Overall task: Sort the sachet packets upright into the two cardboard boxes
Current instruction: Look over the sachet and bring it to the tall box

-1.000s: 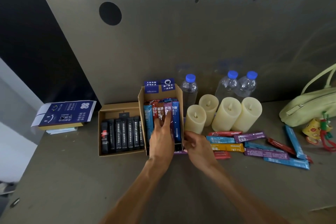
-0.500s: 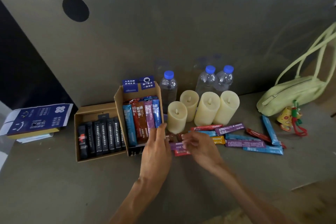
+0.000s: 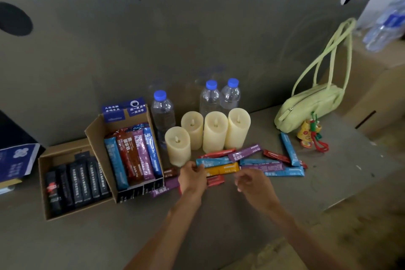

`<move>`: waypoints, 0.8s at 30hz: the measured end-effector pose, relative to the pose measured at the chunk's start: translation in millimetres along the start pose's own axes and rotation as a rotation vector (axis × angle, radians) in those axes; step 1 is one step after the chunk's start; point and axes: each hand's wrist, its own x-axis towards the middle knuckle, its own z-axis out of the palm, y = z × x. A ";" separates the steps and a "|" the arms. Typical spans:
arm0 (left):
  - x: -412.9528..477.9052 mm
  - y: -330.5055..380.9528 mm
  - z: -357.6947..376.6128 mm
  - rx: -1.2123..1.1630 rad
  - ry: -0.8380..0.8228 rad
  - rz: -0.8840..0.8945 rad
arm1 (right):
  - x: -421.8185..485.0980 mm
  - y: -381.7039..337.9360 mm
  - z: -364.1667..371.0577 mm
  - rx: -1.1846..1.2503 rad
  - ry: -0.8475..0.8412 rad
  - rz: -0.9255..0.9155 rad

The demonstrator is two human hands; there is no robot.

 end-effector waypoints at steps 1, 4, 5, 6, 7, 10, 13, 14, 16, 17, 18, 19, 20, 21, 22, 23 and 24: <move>-8.5 7.8 -5.8 0.022 0.000 0.054 | 1.1 0.4 -1.9 0.026 0.022 0.007; -30.9 26.7 -27.5 0.141 -0.034 0.349 | 7.5 -6.1 -10.1 0.031 0.087 0.002; -34.8 30.6 -35.8 0.188 -0.054 0.442 | 10.0 -11.4 -13.0 0.021 0.064 -0.010; -38.0 35.7 -44.6 0.226 -0.084 0.510 | 12.3 -17.8 -15.5 0.013 0.016 -0.028; -39.3 40.1 -52.9 0.251 -0.116 0.549 | 13.9 -25.4 -17.0 0.006 -0.041 -0.062; -42.7 51.1 -77.4 0.253 -0.194 0.583 | 15.4 -48.5 -15.9 -0.099 -0.159 -0.190; -45.0 54.4 -96.8 0.084 -0.198 0.546 | 10.1 -65.2 -5.8 -0.071 -0.215 -0.253; -44.8 53.8 -102.2 0.029 -0.178 0.527 | 7.9 -69.3 -1.4 -0.040 -0.233 -0.263; -42.2 49.5 -112.1 -0.034 -0.159 0.481 | 3.8 -77.1 9.7 0.028 -0.266 -0.280; -40.5 46.5 -116.1 -0.041 -0.175 0.456 | 1.0 -81.7 14.5 0.073 -0.284 -0.288; -38.8 42.3 -119.1 -0.025 -0.203 0.431 | -1.4 -86.2 18.9 0.112 -0.298 -0.296; -38.0 38.5 -121.8 -0.008 -0.231 0.411 | -4.1 -91.7 22.8 0.148 -0.308 -0.301; -37.7 35.3 -124.6 0.005 -0.249 0.397 | -6.5 -97.4 26.4 0.171 -0.317 -0.301; -38.1 33.0 -127.0 -0.004 -0.256 0.382 | -9.9 -103.9 29.3 0.196 -0.327 -0.301; -37.3 30.4 -129.9 -0.018 -0.245 0.373 | -12.3 -108.8 32.7 0.225 -0.335 -0.298; -37.3 29.4 -133.1 -0.040 -0.232 0.367 | -15.4 -114.7 34.7 0.260 -0.343 -0.287; -38.2 29.5 -136.3 -0.044 -0.212 0.362 | -17.7 -118.7 37.1 0.289 -0.347 -0.274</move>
